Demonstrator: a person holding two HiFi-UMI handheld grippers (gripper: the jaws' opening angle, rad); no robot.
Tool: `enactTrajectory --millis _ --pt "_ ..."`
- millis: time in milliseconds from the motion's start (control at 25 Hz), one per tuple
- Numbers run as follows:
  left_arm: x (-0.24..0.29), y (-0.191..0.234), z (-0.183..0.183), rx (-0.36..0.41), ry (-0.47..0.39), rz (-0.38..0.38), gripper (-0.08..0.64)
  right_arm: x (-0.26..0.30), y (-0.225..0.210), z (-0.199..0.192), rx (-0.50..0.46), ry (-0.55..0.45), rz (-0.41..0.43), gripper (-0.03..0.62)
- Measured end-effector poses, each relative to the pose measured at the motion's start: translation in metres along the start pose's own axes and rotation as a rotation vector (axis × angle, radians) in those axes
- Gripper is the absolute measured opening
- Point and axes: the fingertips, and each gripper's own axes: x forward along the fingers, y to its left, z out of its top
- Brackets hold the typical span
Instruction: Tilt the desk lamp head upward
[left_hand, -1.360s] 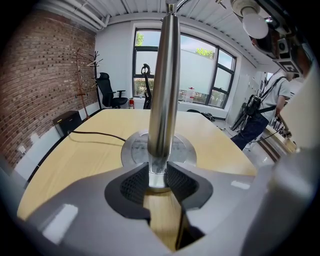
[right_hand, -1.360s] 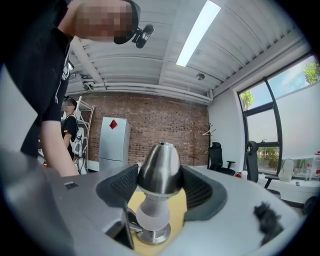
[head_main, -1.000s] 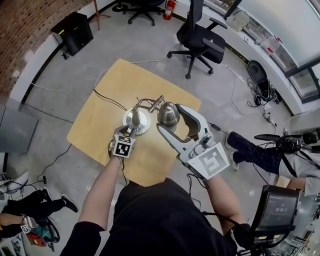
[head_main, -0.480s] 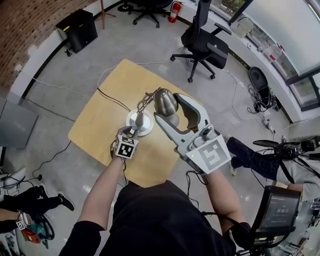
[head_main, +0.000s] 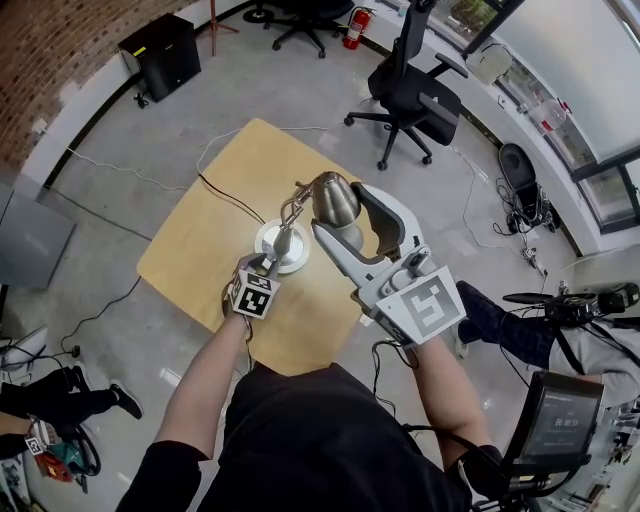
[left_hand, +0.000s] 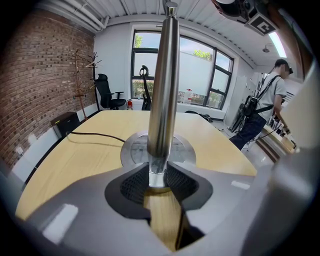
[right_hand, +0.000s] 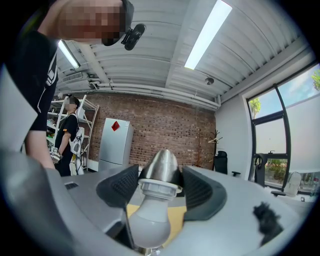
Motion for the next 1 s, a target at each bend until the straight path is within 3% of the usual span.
enactTrajectory --millis 1000 --pt "0.001 -0.003 0.003 0.012 -0.017 -0.008 0.118 0.026 -0.004 0.010 0.006 0.025 0.010 0.288"
